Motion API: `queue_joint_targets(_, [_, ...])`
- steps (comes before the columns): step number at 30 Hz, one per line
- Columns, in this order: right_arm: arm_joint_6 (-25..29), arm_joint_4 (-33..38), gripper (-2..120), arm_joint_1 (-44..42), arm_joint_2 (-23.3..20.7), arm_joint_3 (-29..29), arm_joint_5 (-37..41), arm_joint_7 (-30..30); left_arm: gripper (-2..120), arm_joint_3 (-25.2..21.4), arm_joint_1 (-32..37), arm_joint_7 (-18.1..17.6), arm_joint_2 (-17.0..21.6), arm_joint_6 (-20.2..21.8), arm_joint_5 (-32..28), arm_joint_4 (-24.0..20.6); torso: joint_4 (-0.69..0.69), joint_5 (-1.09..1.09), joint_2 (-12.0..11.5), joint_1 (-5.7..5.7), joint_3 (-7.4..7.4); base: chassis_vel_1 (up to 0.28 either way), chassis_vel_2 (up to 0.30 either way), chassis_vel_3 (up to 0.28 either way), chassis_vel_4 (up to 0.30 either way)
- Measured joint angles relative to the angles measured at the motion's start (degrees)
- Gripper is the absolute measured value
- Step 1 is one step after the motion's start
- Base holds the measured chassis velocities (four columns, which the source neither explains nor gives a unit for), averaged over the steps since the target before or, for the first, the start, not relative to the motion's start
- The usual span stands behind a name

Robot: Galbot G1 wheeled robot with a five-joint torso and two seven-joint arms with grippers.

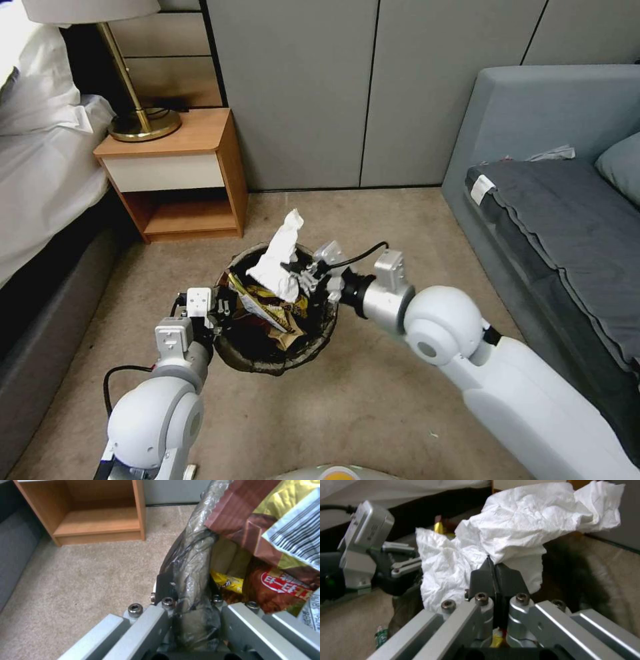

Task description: Pick up the trash bin, then pick up the garbage from the floor and place it into the trash bin.

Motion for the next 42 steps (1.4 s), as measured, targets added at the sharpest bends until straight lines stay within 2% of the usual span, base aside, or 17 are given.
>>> queue_joint_targets(12, [-0.3,-0.7,2,-0.8,0.0,-2.1,-0.7,1.0,0,0.0,-0.2,0.0,0.0,-0.1,-0.1,0.4,0.0,0.0,0.0,0.0,0.0,0.0,0.0,0.0,0.0])
queue_joint_targets(13, [-0.1,-0.9,9,-0.9,0.0,-2.1,-0.8,1.0,0,0.0,-0.2,0.0,0.0,-0.1,-0.1,0.5,0.0,0.0,0.0,0.0,0.0,0.0,0.0,0.0,0.0])
queue_joint_targets(15, [0.0,-1.0,12,-0.9,0.0,-2.1,-0.9,1.1,0,0.0,-0.3,0.0,0.0,-0.1,-0.1,0.6,0.0,0.0,0.0,0.0,0.0,0.0,0.0,0.0,0.0])
queue_joint_targets(17, [0.2,-1.2,23,-0.9,0.1,-1.9,-1.2,1.3,0,0.1,-0.3,0.0,-0.1,-0.1,-0.2,0.6,0.0,0.0,0.0,0.0,0.0,0.0,0.0,0.0,0.0])
queue_joint_targets(19, [0.2,-1.3,25,-0.9,0.1,-1.8,-1.2,1.4,0,0.1,-0.3,0.0,-0.1,-0.1,-0.2,0.6,0.0,0.0,0.0,0.0,0.0,0.0,0.0,0.0,0.0])
queue_joint_targets(21, [0.4,-1.4,36,-0.7,0.1,-1.4,-1.5,1.5,0,0.2,-0.2,0.0,-0.1,-0.1,-0.3,0.6,0.0,0.0,0.0,0.0,0.0,0.0,0.0,0.0,0.0])
queue_joint_targets(22, [0.4,-1.4,36,-0.7,0.1,-1.4,-1.5,1.5,0,0.2,-0.2,0.0,-0.1,-0.1,-0.3,0.6,0.0,0.0,0.0,0.0,0.0,0.0,0.0,0.0,0.0])
queue_joint_targets(25, [0.5,-1.5,52,-0.7,0.1,-0.9,-1.6,1.6,0,0.1,-0.2,0.0,0.0,-0.1,-0.4,0.5,0.0,0.0,0.0,0.0,0.0,0.0,0.0,0.0,0.0])
queue_joint_targets(26, [0.5,-1.5,52,-0.7,0.1,-0.9,-1.6,1.6,0,0.1,-0.2,0.0,0.0,-0.1,-0.4,0.5,0.0,0.0,0.0,0.0,0.0,0.0,0.0,0.0,0.0])
queue_joint_targets(29, [0.5,-1.6,66,-1.1,0.2,-0.9,-1.7,2.0,0,0.1,-0.2,0.0,0.1,-0.1,-0.4,0.5,0.0,0.0,0.0,0.0,0.0,0.0,0.0,0.0,0.0])
queue_joint_targets(30, [0.5,-1.6,66,-1.1,0.2,-0.9,-1.7,2.0,0,0.1,-0.2,0.0,0.1,-0.1,-0.4,0.5,0.0,0.0,0.0,0.0,0.0,0.0,0.0,0.0,0.0])
queue_joint_targets(32, [0.5,-1.7,78,-1.2,0.5,-1.0,-1.9,2.1,0,0.2,-0.2,0.0,0.1,-0.1,-0.4,0.4,0.0,0.0,0.0,0.0,0.0,0.0,0.0,0.0,0.0])
queue_joint_targets(34, [0.5,-1.7,80,-1.2,0.5,-1.0,-1.9,2.1,0,0.3,-0.2,0.0,0.2,-0.1,-0.4,0.4,0.0,0.0,0.0,0.0,0.0,0.0,0.0,0.0,0.0])
queue_joint_targets(36, [0.5,-1.4,92,-1.1,0.6,-0.9,-1.9,2.2,0,0.3,-0.2,0.0,0.3,-0.1,-0.4,0.4,0.0,0.0,0.0,0.0,0.0,0.0,0.0,0.0,0.0])
queue_joint_targets(37, [0.5,-1.4,92,-1.1,0.6,-0.9,-1.9,2.2,0,0.3,-0.2,0.0,0.3,-0.1,-0.4,0.4,0.0,0.0,0.0,0.0,0.0,0.0,0.0,0.0,0.0])
queue_joint_targets(39, [0.5,-1.2,99,-1.1,0.3,-0.6,-2.0,2.3,0,0.3,-0.2,0.0,0.4,0.0,-0.4,0.3,0.0,0.0,0.0,0.0,0.0,0.0,0.0,0.0,0.0])
queue_joint_targets(42, [0.5,-0.7,100,-1.8,-0.2,0.3,-2.3,2.3,0,0.4,-0.3,0.0,0.5,0.0,-0.4,0.2,0.0,0.0,0.0,0.0,0.0,0.0,0.0,0.0,0.0])
